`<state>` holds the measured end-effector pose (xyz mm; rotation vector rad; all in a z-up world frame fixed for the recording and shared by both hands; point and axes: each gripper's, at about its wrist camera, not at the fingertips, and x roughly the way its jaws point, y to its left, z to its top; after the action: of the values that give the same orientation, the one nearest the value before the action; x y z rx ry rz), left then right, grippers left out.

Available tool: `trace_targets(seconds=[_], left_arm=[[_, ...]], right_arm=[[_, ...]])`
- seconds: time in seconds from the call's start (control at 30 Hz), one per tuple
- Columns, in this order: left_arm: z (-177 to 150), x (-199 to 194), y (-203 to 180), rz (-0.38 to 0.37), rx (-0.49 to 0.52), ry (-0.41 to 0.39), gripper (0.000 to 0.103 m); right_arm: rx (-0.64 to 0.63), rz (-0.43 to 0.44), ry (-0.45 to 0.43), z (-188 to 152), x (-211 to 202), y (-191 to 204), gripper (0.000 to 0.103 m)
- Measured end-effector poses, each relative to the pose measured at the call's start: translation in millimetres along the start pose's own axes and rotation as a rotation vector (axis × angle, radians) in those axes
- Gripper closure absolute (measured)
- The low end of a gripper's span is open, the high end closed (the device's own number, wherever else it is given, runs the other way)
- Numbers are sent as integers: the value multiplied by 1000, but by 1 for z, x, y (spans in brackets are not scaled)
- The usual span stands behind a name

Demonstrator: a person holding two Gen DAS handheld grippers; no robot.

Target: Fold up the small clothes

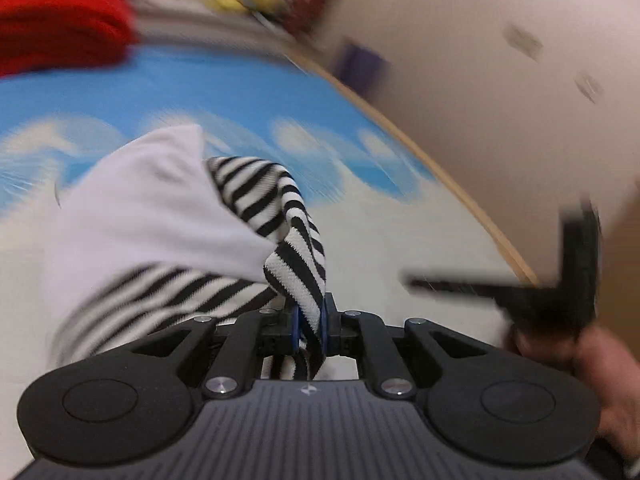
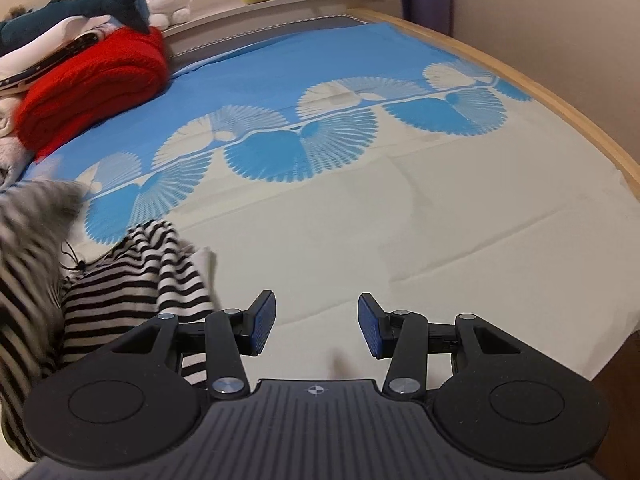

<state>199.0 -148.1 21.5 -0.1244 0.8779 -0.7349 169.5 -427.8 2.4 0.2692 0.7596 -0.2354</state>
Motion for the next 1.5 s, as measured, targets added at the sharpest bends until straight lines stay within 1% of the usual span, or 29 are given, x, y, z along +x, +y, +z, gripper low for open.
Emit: trace_targets(seconds=[0.03,0.07,0.1,0.13,0.2,0.23,0.3,0.4,0.5,0.53,0.63,0.7,0.73,0.77,0.8,0.83,0.9,0.97,1.03,1.07,1.1,1.17,1.23,1.3,1.33,1.37,1.4,1.43,1.5], left_arm=[[-6,21,-11,-31,19,77,89],[-11,35,-17,-54,26,133,88],[-16,45,-20,-63,27,174,88],[-18,51,-19,-56,21,193,85],[-14,44,-11,-48,-13,167,80],[-7,35,-1,-53,-48,135,75],[0,12,17,-41,-111,63,72],[10,-22,50,45,-173,-9,72],[5,-48,77,127,-233,-36,72],[1,-57,84,140,-241,-37,72],[-4,-76,96,186,-235,-29,72],[-7,-85,103,206,-221,-21,72],[-9,-88,106,216,-213,-17,72],[-11,-94,109,221,-207,-12,72],[-13,-95,110,225,-201,-6,72],[-14,-97,113,229,-198,0,72],[-16,-95,113,228,-196,12,72],[-16,-88,110,218,-193,29,72],[-20,-82,104,208,-181,47,67],[-19,-76,100,201,-172,59,63],[-20,-70,96,196,-164,69,61],[-20,-55,88,194,-140,100,59],[-22,-40,82,188,-126,134,59],[-29,-22,78,176,-107,179,58],[-37,-8,78,190,-87,222,57],[-44,2,79,209,-69,249,50],[-50,11,80,231,-55,269,47],[-55,17,81,244,-45,271,46],[-57,19,83,241,-46,261,45]], right_arm=[[7,-4,0,1,0,-4,55],[14,-5,2,1,0,-5,55],[26,-3,3,2,0,-8,55],[43,5,4,2,0,-10,55],[76,29,6,3,0,-13,55],[93,48,5,3,1,-13,55],[111,102,6,2,2,-8,55],[103,210,40,0,9,10,55],[87,317,137,-8,24,33,55],[68,323,191,-13,33,43,55],[16,286,306,-26,53,62,55],[-29,247,334,-33,59,71,56],[-45,238,334,-35,58,73,56],[-55,244,327,-37,56,74,65],[-57,263,319,-38,53,73,91],[-55,283,304,-38,48,71,97],[-33,331,252,-36,35,62,98],[40,411,166,-30,13,43,99],[97,495,93,-27,-11,21,99],[108,513,75,-27,-18,13,99],[111,521,62,-27,-25,5,100],[96,502,62,-28,-31,-6,101],[88,470,97,-31,-26,-16,101],[64,419,158,-36,-12,-20,101],[39,395,191,-39,-5,-19,101],[2,364,234,-43,5,-16,101],[-26,343,267,-49,11,-11,101],[-62,324,304,-54,19,-6,101],[-133,296,340,-61,30,7,101]])
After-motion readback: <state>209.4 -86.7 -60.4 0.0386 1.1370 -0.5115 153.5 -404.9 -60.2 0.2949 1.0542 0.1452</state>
